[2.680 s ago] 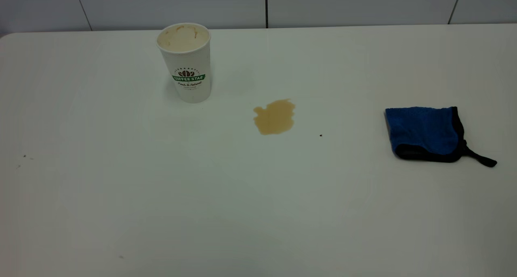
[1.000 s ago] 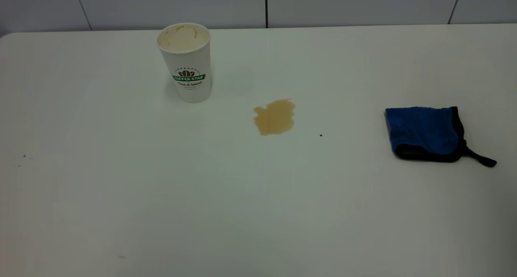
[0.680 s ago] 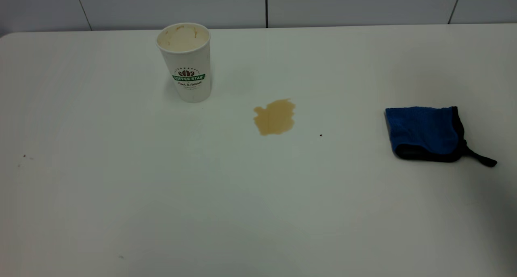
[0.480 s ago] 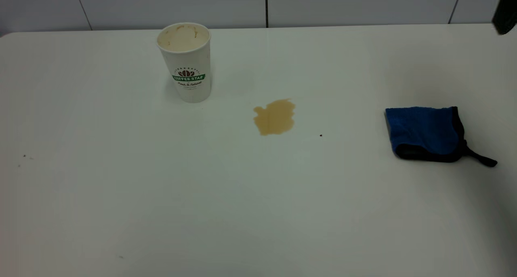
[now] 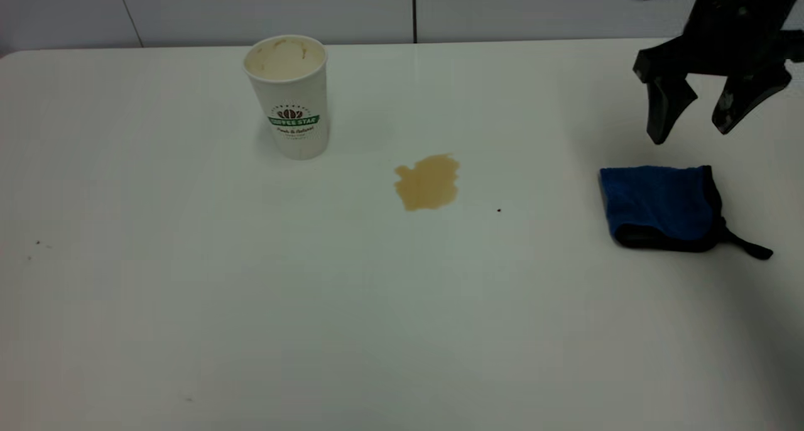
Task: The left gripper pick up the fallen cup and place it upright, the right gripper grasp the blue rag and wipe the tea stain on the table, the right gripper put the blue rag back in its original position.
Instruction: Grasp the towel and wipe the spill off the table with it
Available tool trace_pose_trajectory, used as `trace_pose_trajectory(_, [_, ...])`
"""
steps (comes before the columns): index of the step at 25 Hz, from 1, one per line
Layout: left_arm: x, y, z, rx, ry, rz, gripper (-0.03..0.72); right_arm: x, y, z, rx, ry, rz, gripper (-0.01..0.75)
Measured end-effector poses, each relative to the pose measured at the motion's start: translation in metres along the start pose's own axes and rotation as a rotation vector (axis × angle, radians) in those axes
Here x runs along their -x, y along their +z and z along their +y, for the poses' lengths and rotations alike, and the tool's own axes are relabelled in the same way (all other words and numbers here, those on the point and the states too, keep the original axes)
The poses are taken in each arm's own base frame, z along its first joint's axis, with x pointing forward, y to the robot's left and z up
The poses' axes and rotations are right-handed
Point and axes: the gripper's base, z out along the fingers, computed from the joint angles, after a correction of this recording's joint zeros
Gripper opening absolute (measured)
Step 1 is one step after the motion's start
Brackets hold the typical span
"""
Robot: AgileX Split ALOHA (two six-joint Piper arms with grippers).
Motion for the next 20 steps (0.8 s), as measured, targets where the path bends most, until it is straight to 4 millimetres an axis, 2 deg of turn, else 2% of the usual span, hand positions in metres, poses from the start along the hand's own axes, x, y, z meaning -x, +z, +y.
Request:
trace_pose_trajectory(3, [0.000, 0.000, 0.000, 0.000, 0.000, 0.000, 0.412, 0.006, 0.022, -0.001, -0.001, -0.007, 0.019, 0.712])
trace_pose_trajectory(7, [0.000, 0.000, 0.000, 0.000, 0.000, 0.000, 0.412, 0.010, 0.042, -0.002, -0.006, -0.016, 0.033, 0.708])
trace_pose_trajectory(12, [0.000, 0.000, 0.000, 0.000, 0.000, 0.000, 0.411, 0.002, 0.067, -0.001, -0.004, -0.017, 0.083, 0.701])
trace_pose_trajectory(20, [0.000, 0.000, 0.000, 0.000, 0.000, 0.000, 0.411, -0.004, 0.085, -0.001, -0.002, -0.017, 0.105, 0.677])
